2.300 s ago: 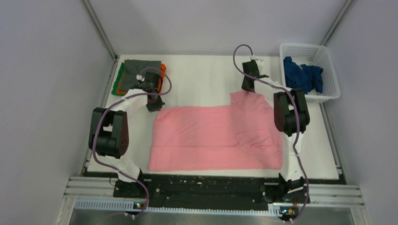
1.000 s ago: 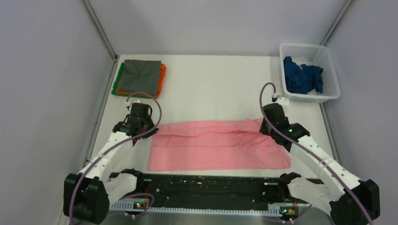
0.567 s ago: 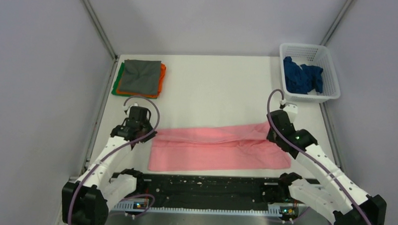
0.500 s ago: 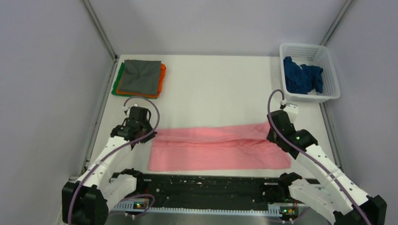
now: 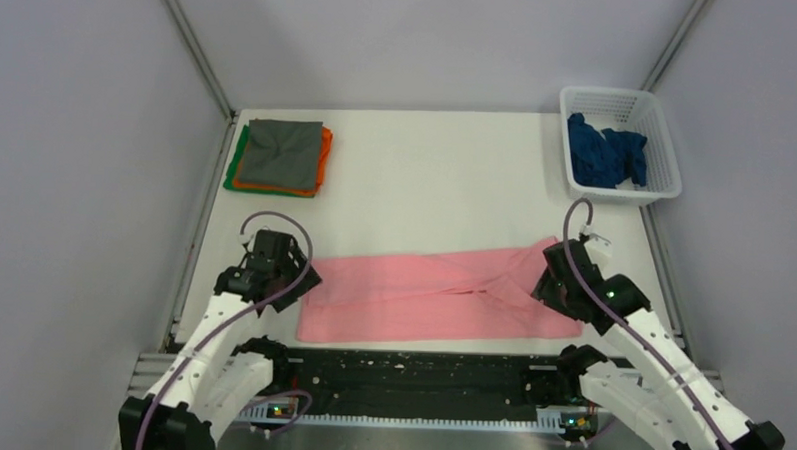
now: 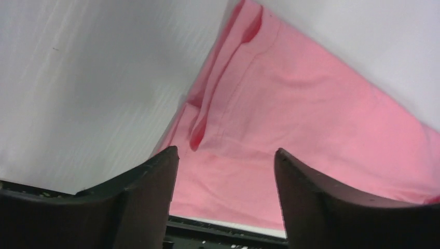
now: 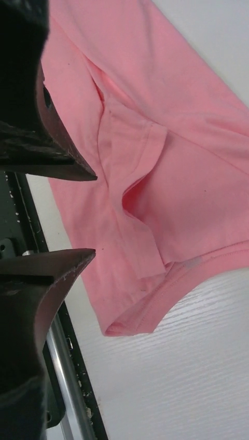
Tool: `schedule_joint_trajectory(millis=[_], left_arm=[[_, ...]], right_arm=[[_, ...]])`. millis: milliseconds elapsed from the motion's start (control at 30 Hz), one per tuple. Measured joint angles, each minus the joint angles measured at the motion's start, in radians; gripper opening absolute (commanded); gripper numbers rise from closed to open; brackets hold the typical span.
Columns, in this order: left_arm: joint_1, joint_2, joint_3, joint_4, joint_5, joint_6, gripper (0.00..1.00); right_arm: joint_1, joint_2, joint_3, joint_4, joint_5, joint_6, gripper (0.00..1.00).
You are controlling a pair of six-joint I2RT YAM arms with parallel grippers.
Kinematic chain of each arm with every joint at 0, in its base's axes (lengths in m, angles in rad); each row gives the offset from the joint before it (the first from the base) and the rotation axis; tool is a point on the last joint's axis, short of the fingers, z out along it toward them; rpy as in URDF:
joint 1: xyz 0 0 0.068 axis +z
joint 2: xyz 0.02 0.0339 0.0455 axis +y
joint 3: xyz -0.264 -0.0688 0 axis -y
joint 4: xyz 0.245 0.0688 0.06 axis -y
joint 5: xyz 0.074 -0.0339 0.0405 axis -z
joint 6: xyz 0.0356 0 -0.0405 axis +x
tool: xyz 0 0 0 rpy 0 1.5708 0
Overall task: Fold and stack the t-shirts
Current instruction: Fold the other side of the tshirt into a rectangle
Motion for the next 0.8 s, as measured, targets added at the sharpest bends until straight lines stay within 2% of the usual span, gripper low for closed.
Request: schedule_joint_trajectory(millis=[33, 67, 100, 233, 367, 500, 633, 800], left_arm=[[0.0, -0.031, 0.0, -0.012, 0.003, -0.01, 0.98], [0.0, -0.057, 0.001, -0.021, 0.006, -0.011, 0.99], [0.0, -0.081, 0.004, -0.029, 0.01, -0.023, 0.99], [0.0, -0.111, 0.036, -0.03, 0.037, -0.029, 0.99], [-0.002, -0.055, 0.046, 0.051, 0.111, -0.028, 0.99], [-0.03, 0.071, 0.046, 0.157, 0.19, -0.028, 0.99], [-0.06, 0.155, 0.047, 0.204, 0.215, -0.022, 0.99], [-0.066, 0.179, 0.046, 0.235, 0.216, -0.019, 0.99]], right_arm=[[0.0, -0.035, -0.005, -0.019, -0.002, 0.014, 0.73], [0.0, -0.06, -0.006, -0.03, -0.004, 0.027, 0.91], [0.0, -0.087, -0.006, -0.034, -0.006, 0.032, 0.98], [0.0, -0.157, -0.008, 0.04, -0.041, 0.006, 0.99], [0.0, -0.119, -0.015, 0.213, -0.063, -0.068, 0.99], [0.0, 0.071, -0.013, 0.379, -0.106, -0.138, 0.99], [0.0, 0.307, -0.012, 0.475, -0.174, -0.183, 0.98], [0.0, 0.428, -0.024, 0.52, -0.218, -0.217, 0.98]])
